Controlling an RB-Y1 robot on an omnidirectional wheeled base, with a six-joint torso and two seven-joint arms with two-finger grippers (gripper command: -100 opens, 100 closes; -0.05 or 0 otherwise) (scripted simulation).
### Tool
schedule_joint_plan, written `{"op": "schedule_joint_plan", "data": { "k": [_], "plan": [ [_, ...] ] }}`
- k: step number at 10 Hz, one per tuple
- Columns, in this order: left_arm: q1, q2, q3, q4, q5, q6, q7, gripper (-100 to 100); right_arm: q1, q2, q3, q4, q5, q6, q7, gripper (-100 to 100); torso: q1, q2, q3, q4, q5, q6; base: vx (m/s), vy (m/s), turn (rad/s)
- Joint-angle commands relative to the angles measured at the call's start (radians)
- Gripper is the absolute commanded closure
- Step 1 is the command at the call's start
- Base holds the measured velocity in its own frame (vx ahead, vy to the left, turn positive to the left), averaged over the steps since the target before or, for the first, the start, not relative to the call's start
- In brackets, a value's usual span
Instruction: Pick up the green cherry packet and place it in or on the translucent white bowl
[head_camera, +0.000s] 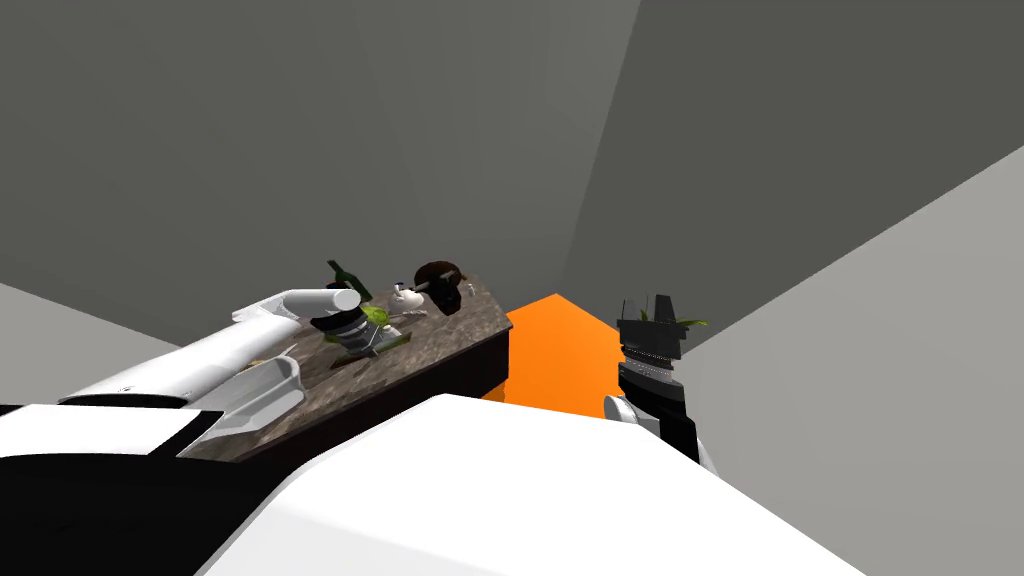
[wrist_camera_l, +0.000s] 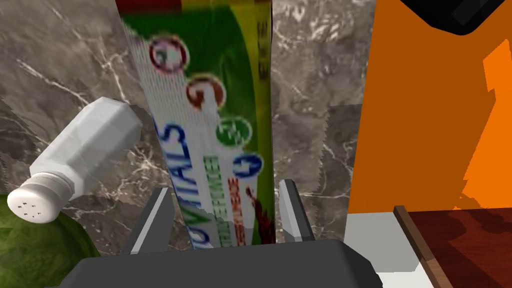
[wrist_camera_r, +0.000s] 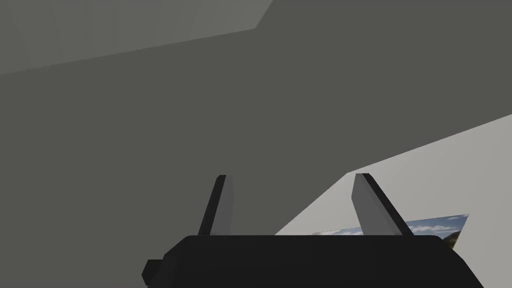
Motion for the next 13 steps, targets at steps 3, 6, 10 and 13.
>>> {"op": "schedule_joint_plan", "data": {
  "k": [3, 6, 10, 13],
  "plan": [
    [0.018, 0.034, 0.047, -0.032, 0.004, 0.081, 0.016, 100, 0.000, 0.000, 0.000, 0.000, 0.000, 0.000, 0.000, 0, 0.002, -0.002, -0.002, -0.001, 0.001, 0.000, -0.052, 0.036, -0.098],
    [0.041, 0.057, 0.086, -0.061, 0.008, 0.141, 0.031, 100, 0.000, 0.000, 0.000, 0.000, 0.000, 0.000, 0.000, 0, 0.002, -0.003, -0.003, -0.002, 0.001, 0.000, -0.055, 0.040, -0.106],
    [0.061, 0.097, 0.142, -0.100, 0.024, 0.218, 0.060, 100, 0.000, 0.000, 0.000, 0.000, 0.000, 0.000, 0.000, 0, 0.003, -0.003, -0.002, -0.002, 0.001, 0.000, -0.062, 0.051, -0.084],
    [0.039, 0.138, 0.149, -0.105, 0.068, 0.238, 0.086, 100, 0.000, 0.000, 0.000, 0.000, 0.000, 0.000, 0.000, 0, 0.005, -0.001, -0.001, -0.001, 0.001, -0.002, -0.077, 0.075, 0.058]
  ]
}}
